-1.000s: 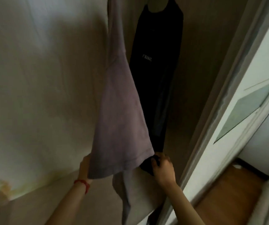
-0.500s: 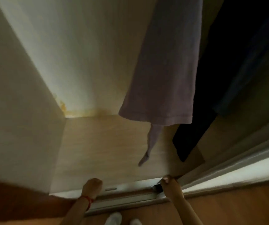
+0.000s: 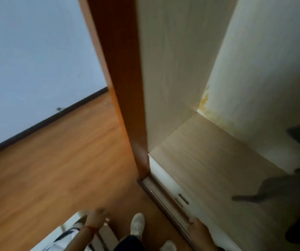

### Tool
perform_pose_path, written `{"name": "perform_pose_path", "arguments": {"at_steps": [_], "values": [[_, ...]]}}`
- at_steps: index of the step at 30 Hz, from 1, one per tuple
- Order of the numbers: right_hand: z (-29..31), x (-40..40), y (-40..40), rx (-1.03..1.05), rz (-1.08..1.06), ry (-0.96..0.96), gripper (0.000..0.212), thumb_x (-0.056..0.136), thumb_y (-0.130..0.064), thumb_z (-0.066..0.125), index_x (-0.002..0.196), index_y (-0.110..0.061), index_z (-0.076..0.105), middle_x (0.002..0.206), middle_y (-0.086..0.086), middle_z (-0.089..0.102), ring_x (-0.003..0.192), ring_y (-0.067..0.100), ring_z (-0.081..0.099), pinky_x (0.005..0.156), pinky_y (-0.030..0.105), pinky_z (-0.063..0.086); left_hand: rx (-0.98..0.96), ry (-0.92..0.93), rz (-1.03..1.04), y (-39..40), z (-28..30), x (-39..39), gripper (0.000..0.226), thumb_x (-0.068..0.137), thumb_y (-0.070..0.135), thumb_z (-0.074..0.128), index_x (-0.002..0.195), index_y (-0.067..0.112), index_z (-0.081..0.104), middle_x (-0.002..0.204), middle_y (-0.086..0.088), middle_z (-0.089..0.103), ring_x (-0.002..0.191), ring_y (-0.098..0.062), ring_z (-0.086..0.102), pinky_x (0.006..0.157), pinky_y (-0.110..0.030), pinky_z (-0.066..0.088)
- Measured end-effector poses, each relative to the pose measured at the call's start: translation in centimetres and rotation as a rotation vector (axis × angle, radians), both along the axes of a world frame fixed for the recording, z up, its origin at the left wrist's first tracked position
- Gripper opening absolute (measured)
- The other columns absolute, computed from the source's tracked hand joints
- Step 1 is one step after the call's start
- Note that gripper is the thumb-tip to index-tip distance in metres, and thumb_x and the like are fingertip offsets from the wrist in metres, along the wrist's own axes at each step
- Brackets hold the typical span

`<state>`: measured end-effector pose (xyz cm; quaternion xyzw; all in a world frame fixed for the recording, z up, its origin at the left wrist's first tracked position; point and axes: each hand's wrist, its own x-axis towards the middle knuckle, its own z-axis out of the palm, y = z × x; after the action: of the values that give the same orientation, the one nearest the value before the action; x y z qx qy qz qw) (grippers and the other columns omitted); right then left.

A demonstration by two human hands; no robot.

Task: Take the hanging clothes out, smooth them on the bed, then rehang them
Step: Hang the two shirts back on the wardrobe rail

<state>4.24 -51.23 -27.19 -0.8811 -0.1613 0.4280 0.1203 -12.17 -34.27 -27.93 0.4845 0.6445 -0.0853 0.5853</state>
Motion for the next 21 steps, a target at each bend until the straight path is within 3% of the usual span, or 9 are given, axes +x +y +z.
{"name": "perform_pose_path", "arguments": {"at_steps": [1,3,5,8,11,15,18,21], "values": [[-0.6,-0.2,1.2,-0.012,0.084,0.018,0.035,0.097,-0.020,0.039,0.129,-0.008,0.046,0.138,0.009,0.047,0.128,0.020,0.044,0.095,0.021,0.033,-0.082,-0.115,-0.069,3.6,2.9,-6.7,0.029,0.091,0.000,0.046,0.064,0.002,0.055,0.053,-0.009,0.053,0.048,-0.020,0.048,0.030,-0.011,0.036],[-0.9,-0.5,3.3,-0.007,0.158,0.046,0.034,0.097,-0.020,0.038,0.128,-0.008,0.048,0.134,0.009,0.050,0.122,0.020,0.048,0.088,0.021,0.035,0.152,0.051,0.206,4.3,0.6,-12.1,0.023,0.091,0.001,0.046,0.071,-0.001,0.057,0.057,-0.010,0.053,0.050,-0.021,0.047,0.031,-0.012,0.036],[-1.3,-1.4,6.3,-0.021,0.257,0.084,0.034,0.097,-0.021,0.039,0.128,-0.009,0.047,0.136,0.008,0.049,0.121,0.019,0.049,0.084,0.020,0.034,0.144,0.063,0.254,5.2,-0.4,-15.4,0.027,0.091,0.005,0.048,0.066,0.003,0.057,0.055,-0.009,0.055,0.051,-0.021,0.048,0.037,-0.018,0.036],[-2.2,-2.4,11.2,-0.038,0.377,0.071,0.025,0.096,-0.023,0.041,0.115,-0.012,0.054,0.129,0.009,0.055,0.113,0.021,0.053,0.084,0.026,0.039,0.084,0.006,0.397,5.2,-2.6,-18.1,0.032,0.089,0.009,0.052,0.057,0.008,0.057,0.053,-0.006,0.057,0.052,-0.021,0.050,0.051,-0.023,0.030],[-2.4,-3.6,16.6,-0.038,0.429,0.051,0.030,0.095,-0.023,0.043,0.121,-0.013,0.054,0.125,0.010,0.058,0.112,0.024,0.054,0.089,0.026,0.040,0.068,0.031,0.504,7.4,-2.8,-20.5,0.025,0.088,0.007,0.051,0.065,0.005,0.059,0.059,-0.009,0.059,0.053,-0.021,0.051,0.051,-0.023,0.031],[-2.7,-5.3,24.1,-0.008,0.459,0.043,0.030,0.095,-0.019,0.044,0.117,-0.001,0.055,0.122,0.020,0.058,0.111,0.030,0.055,0.093,0.033,0.044,0.076,0.020,0.597,11.6,-3.0,-22.0,0.021,0.088,0.009,0.052,0.069,0.005,0.060,0.063,-0.010,0.061,0.057,-0.022,0.052,0.053,-0.024,0.033],[-2.6,-6.9,29.5,-0.018,0.520,0.079,0.034,0.098,-0.021,0.039,0.121,0.001,0.050,0.124,0.021,0.055,0.110,0.033,0.054,0.092,0.036,0.045,0.094,0.029,0.563,15.9,-3.7,-22.8,0.026,0.087,0.009,0.055,0.062,0.007,0.060,0.057,-0.008,0.062,0.055,-0.022,0.054,0.056,-0.027,0.040],[-2.8,-8.4,34.6,-0.005,0.562,0.069,0.031,0.098,-0.022,0.041,0.123,-0.007,0.051,0.121,0.015,0.059,0.107,0.029,0.056,0.088,0.034,0.045,0.121,0.021,0.498,20.5,-3.5,-22.9,0.032,0.088,0.011,0.055,0.056,0.010,0.056,0.047,0.002,0.060,0.052,-0.019,0.056,0.052,-0.025,0.041]]}}
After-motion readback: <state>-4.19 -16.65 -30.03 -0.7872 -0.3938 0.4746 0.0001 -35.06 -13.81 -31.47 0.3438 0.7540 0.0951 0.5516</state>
